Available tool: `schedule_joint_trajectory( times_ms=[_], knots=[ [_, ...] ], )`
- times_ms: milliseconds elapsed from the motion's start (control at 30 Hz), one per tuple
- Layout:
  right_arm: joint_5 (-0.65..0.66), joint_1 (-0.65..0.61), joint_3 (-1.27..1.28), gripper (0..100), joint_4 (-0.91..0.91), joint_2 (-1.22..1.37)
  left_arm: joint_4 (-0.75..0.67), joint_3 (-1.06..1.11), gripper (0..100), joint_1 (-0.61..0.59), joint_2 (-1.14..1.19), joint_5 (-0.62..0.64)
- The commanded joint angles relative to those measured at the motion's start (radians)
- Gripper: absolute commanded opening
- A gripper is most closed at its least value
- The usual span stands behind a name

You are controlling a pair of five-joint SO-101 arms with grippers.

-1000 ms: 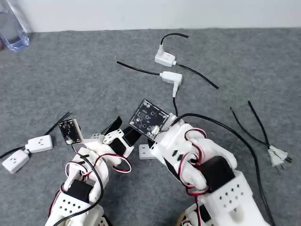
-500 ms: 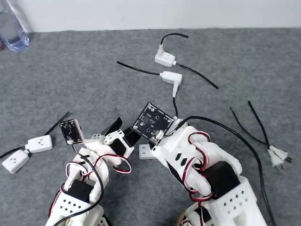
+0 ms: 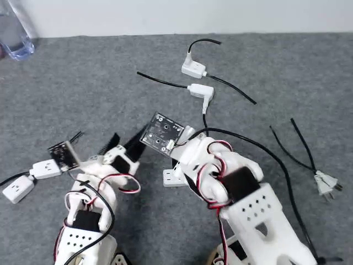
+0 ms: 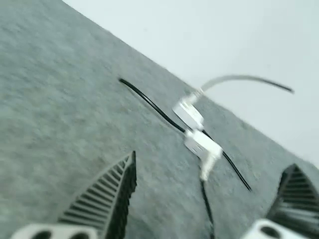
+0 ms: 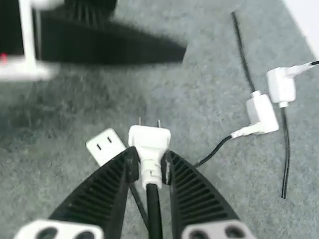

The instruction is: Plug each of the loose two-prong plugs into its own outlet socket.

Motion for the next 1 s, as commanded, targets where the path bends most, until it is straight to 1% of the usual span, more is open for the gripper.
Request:
schedule_joint_trajectory(
  times_ms=[0, 133, 200, 233, 333, 433, 500, 567, 700, 867, 967],
  knots=[
    [0.029, 0.012, -0.143, 0.8, 0.062, 0.067, -0.025, -0.015, 42, -0.1, -0.011, -0.02],
    [0.044, 0.01, -0.305, 0.8, 0.191, 0.214, -0.025, 0.007, 42, -0.241, -0.011, -0.031],
    [0.1, 0.01, -0.376, 0.8, 0.263, 0.288, -0.021, 0.03, 42, -0.316, -0.011, -0.11],
    [0.124, 0.008, -0.402, 0.8, 0.288, 0.321, -0.003, 0.033, 42, -0.354, -0.003, -0.161],
    [0.198, 0.012, -0.456, 0.8, 0.321, 0.423, 0.147, 0.028, 42, -0.448, -0.009, -0.258],
    [0.272, 0.015, -0.465, 0.8, 0.308, 0.515, 0.278, 0.028, 42, -0.502, -0.009, -0.33],
    [0.296, 0.012, -0.466, 0.8, 0.278, 0.572, 0.33, 0.03, 42, -0.54, -0.009, -0.376],
    [0.311, 0.008, -0.468, 0.8, 0.252, 0.619, 0.345, 0.03, 42, -0.586, -0.009, -0.39],
    [0.393, -0.004, -0.462, 0.8, 0.246, 0.694, 0.347, 0.031, 42, -0.675, -0.009, -0.396],
    [0.45, -0.007, -0.462, 0.8, 0.223, 0.743, 0.347, 0.031, 42, -0.749, -0.009, -0.399],
    [0.468, -0.022, -0.446, 0.8, 0.211, 0.759, 0.347, 0.031, 42, -0.77, -0.009, -0.466]
  ],
)
